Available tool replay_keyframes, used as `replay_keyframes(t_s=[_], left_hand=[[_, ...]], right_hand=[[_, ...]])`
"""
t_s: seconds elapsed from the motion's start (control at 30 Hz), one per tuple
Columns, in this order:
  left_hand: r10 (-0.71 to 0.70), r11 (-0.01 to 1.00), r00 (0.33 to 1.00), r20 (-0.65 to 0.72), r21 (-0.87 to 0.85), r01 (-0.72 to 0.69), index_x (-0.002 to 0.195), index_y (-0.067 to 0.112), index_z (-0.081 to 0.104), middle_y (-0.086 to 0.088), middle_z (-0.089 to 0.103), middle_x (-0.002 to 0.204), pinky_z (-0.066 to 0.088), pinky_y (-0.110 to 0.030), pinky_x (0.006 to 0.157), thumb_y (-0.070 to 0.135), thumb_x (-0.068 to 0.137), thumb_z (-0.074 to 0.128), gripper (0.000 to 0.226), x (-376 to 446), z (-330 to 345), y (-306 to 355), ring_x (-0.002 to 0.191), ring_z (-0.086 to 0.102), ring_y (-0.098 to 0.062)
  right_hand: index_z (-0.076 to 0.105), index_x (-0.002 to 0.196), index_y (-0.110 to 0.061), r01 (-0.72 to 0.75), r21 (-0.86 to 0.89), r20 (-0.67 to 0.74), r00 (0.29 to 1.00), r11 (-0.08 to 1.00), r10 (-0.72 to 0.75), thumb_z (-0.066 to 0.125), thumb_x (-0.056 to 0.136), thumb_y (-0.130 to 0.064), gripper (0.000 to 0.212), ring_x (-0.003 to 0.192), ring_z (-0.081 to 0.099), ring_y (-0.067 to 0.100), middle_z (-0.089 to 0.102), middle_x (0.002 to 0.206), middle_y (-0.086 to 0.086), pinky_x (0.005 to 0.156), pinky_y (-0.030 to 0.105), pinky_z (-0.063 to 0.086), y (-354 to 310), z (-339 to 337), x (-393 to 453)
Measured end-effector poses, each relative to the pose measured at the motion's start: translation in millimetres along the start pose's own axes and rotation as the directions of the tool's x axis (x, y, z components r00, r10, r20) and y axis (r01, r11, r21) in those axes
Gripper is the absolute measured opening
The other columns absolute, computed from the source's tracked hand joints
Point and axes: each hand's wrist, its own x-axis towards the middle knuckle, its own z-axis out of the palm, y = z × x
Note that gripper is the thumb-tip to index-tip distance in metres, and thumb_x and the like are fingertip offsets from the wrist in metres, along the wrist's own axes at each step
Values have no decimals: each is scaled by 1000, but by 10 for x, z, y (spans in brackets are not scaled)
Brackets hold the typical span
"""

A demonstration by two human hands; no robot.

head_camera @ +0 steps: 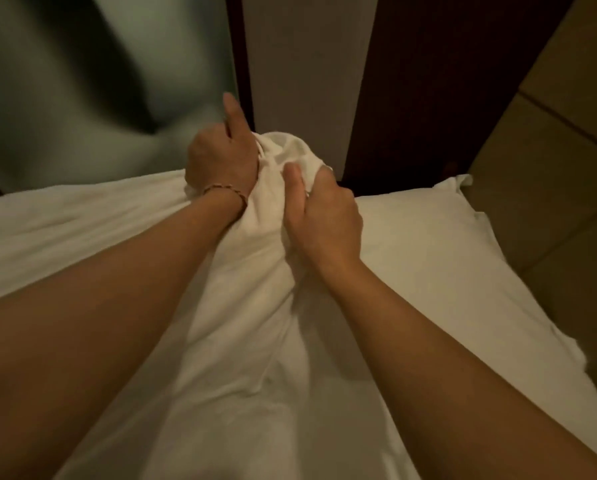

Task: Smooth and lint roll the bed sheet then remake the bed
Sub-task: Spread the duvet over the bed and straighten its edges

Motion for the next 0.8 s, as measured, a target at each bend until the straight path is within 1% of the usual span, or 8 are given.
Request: replay_keyframes(t_s=[0.1,0.2,0.3,0.37,0.5,0.57,0.7,0.8], left_hand=[[35,999,998,46,7,-36,81,12,70,-16,71,101,32,-34,69,59,104,22,70,-57,382,189,96,62,-37],[51,994,978,203,80,-68,82,16,71,-11,72,99,36,-35,70,63,102,20,72,-439,919,50,94,63,-35],[138,976,910,391,105,-193,71,21,65,-5,70,82,46,-39,76,64,101,17,71,-954,1563,-340,83,63,-28],[158,946,840,518,165,-280,78,23,67,-4,70,85,43,-42,86,63,101,13,71,-1251,1940,-664,88,61,-26],[94,918,794,600,258,-303,101,22,70,-5,71,99,38,-45,91,61,95,-1,81,-1552,2513,-1385,101,59,-30],[103,927,815,570,241,-286,95,19,69,-9,70,92,40,-44,86,58,93,1,79,-1625,2694,-1784,95,61,-33],[202,908,827,525,217,-359,78,15,65,-11,64,73,43,-42,74,37,97,23,51,-1698,2909,-2273,77,61,-34],[152,928,804,575,196,-316,85,15,70,-9,68,77,43,-44,79,38,97,21,56,-1659,2905,-2244,82,61,-33]], right_hand=[[52,108,-12,-38,-80,-20,999,996,36,30,100,-57,51,85,60,30,63,93,10,72,40,47,351,-149,210],[52,113,-10,-154,-188,1,988,970,157,25,100,-58,57,82,56,29,60,93,12,71,37,41,998,-117,130],[51,102,-8,-282,-319,12,953,905,301,22,99,-59,58,70,46,25,63,90,17,66,35,39,1737,67,-163],[44,92,-12,-323,-404,22,932,856,362,21,99,-58,52,65,44,25,63,87,18,63,35,36,2128,233,-362],[36,87,-19,-211,-586,83,945,783,316,16,97,-60,47,69,61,30,65,82,9,58,34,36,2628,680,-554],[39,84,-20,-131,-631,124,956,764,267,19,97,-61,48,65,63,29,63,74,5,52,33,34,2780,930,-624],[48,78,-19,-24,-685,115,983,728,141,41,97,-56,42,54,59,25,58,65,3,44,29,33,2994,1251,-719],[48,79,-18,-33,-680,116,982,732,152,43,96,-56,42,56,60,26,58,66,4,46,29,29,3001,1284,-703]])
